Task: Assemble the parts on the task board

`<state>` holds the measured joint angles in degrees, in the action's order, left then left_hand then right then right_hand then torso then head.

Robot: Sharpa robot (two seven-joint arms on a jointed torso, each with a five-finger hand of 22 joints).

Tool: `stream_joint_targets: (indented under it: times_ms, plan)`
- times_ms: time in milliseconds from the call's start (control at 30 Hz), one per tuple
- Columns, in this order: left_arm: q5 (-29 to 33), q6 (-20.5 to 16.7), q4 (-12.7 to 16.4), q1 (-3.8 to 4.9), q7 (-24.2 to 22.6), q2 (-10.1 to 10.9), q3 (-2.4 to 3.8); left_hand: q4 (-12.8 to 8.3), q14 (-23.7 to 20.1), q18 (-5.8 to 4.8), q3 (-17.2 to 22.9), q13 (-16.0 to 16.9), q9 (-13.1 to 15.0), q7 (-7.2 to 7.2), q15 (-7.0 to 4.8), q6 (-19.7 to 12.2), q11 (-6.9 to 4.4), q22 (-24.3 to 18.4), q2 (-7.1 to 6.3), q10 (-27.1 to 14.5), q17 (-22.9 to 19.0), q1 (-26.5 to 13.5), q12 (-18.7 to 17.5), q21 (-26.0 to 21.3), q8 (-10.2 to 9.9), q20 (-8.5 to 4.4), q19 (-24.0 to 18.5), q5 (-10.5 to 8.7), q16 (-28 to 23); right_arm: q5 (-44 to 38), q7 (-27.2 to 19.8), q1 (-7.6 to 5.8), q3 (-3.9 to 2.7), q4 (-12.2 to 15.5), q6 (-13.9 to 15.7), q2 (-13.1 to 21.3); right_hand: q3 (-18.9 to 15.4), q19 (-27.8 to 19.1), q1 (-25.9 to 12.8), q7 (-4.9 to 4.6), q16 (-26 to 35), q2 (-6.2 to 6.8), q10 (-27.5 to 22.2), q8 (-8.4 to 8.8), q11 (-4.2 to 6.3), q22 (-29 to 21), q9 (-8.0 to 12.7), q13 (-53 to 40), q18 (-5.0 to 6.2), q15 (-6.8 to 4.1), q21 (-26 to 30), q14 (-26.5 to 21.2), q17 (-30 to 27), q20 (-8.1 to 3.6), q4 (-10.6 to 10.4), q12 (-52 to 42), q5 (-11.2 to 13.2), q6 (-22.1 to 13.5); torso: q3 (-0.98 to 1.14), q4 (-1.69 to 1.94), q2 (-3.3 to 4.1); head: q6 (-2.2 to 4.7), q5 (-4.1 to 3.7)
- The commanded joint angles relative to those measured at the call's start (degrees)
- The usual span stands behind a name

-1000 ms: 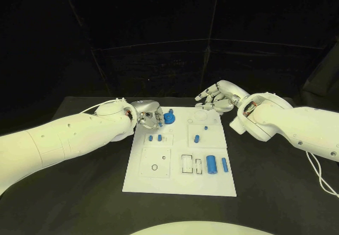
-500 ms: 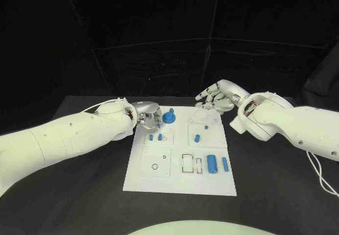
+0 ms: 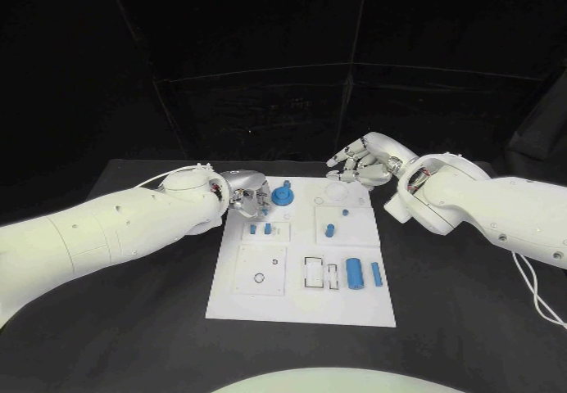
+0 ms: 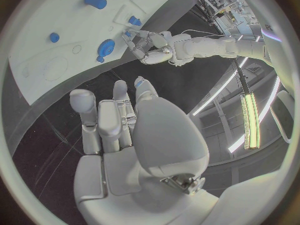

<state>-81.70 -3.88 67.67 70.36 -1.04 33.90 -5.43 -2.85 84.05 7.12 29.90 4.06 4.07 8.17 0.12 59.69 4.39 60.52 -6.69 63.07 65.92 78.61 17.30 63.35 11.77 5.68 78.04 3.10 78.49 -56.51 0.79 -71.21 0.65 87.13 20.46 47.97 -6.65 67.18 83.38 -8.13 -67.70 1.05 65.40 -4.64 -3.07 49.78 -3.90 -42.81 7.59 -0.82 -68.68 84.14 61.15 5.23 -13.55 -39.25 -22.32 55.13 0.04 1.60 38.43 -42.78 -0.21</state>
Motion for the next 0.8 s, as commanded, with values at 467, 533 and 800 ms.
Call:
stream_joint_targets:
  times_ms: [467, 533, 800]
  plan:
    - [0.5, 2.2, -0.4, 0.06, 1.4, -0.3, 0.03, 0.2, 0.7, -0.41, -1.1, -0.4, -0.5, 0.92, 0.53, -3.5, 1.24, -0.2, -1.54, -3.6, -1.1, -2.5, -3.1, -0.2, -3.6, 0.54, -0.1, -0.09, -0.4, 0.1, -0.2, -0.09, -0.03, 0.0, -0.3, 0.0, 0.1, -0.5, 0.0, -0.15, 0.5, -0.51, -0.3, -0.23, -0.03, -0.3, 0.0, 0.1, 0.34, -0.41, 0.5, 0.2, -0.2, -0.12, -0.4, -0.1, -0.4, 0.2, 0.02, -0.01, -0.03, -0.02, -0.07]
    - [0.9, 2.3, -0.4, 0.06, 1.4, -0.3, 0.03, 0.4, 0.7, -0.35, -1.5, -0.4, -0.5, 1.08, 0.64, -4.0, 1.43, -0.4, -1.82, -4.2, -1.3, -2.9, -3.5, -0.5, -4.0, 0.69, -0.2, -0.09, -0.5, 0.1, 0.0, -0.09, -0.03, 0.0, -0.2, 0.1, 0.1, -0.7, 0.0, -0.16, 0.8, -0.48, -0.3, -0.21, -0.05, -0.7, 0.0, 0.1, 0.4, -0.4, 0.7, 0.1, -0.6, -0.11, -0.4, -0.1, -0.4, 0.2, 0.03, 0.02, -0.01, -0.06, -0.06]
    - [2.4, 1.6, -0.4, 0.06, 1.5, 0.0, 0.03, 0.4, 0.5, -0.26, -2.3, -0.4, -0.4, 1.4, 0.91, -4.2, 1.79, -0.7, -2.11, -5.4, -1.6, -3.1, -4.0, -0.9, -4.5, 0.98, -0.4, -0.08, -0.6, -0.3, 1.2, -0.09, -0.03, -0.4, -0.8, 0.2, -0.2, -3.6, 0.9, -0.34, 5.8, -0.63, -1.8, -0.08, -0.23, -6.2, 0.0, 2.0, 1.33, -0.23, 4.7, -1.3, -5.2, 0.02, -1.1, 1.6, -0.3, -0.2, -0.01, -0.04, -0.02, 0.0, -0.04]
